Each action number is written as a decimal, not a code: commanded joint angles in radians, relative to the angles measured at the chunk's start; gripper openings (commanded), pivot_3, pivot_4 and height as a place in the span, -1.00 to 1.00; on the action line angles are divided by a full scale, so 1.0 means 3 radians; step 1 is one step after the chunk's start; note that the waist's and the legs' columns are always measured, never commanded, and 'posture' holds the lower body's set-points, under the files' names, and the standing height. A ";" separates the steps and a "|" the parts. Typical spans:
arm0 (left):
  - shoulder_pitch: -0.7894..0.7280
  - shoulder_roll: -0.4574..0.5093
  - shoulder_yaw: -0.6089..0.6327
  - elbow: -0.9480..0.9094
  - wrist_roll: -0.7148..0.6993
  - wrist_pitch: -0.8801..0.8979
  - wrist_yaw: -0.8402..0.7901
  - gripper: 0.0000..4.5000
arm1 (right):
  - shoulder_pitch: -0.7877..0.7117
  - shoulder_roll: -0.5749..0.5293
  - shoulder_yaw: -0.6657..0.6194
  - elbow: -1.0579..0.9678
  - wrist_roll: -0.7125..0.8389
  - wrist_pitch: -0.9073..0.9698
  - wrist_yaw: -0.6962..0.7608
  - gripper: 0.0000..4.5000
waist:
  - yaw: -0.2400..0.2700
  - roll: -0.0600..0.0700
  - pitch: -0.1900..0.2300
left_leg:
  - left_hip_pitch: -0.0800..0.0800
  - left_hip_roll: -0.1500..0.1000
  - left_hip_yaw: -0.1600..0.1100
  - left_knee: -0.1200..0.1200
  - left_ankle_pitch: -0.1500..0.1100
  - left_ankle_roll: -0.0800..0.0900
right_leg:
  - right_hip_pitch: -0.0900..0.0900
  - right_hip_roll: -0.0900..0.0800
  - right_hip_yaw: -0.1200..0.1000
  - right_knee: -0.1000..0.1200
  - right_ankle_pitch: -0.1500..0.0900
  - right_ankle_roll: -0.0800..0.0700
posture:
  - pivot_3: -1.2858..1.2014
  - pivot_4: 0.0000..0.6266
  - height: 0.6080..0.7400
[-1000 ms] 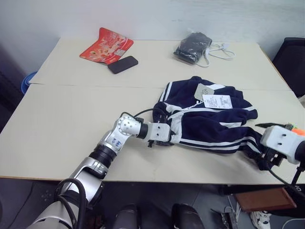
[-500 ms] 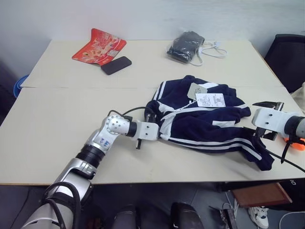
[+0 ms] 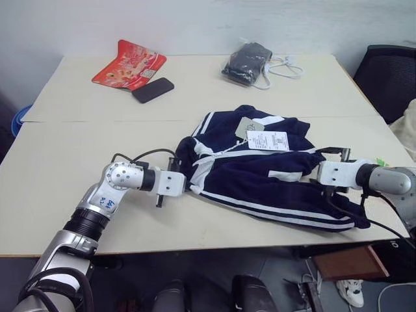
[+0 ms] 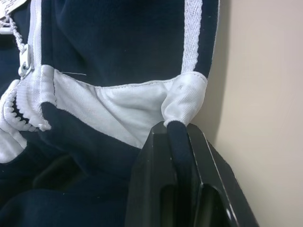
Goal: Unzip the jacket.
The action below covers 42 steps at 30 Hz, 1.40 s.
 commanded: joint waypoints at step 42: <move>0.1676 0.1070 0.0903 -0.1267 -0.0982 0.0539 -0.0434 -1.00 | 0.2562 -0.0127 -0.0896 -0.3024 0.0663 0.1348 0.0255 -0.75 | 0.0106 0.0000 0.0000 | 0.0000 -0.0001 -0.0005 0.0000 -0.0004 0.0003 | -0.0004 -0.0001 0.0009 -0.0001 -0.0001 -0.0002 | 0.03 -0.52 1.00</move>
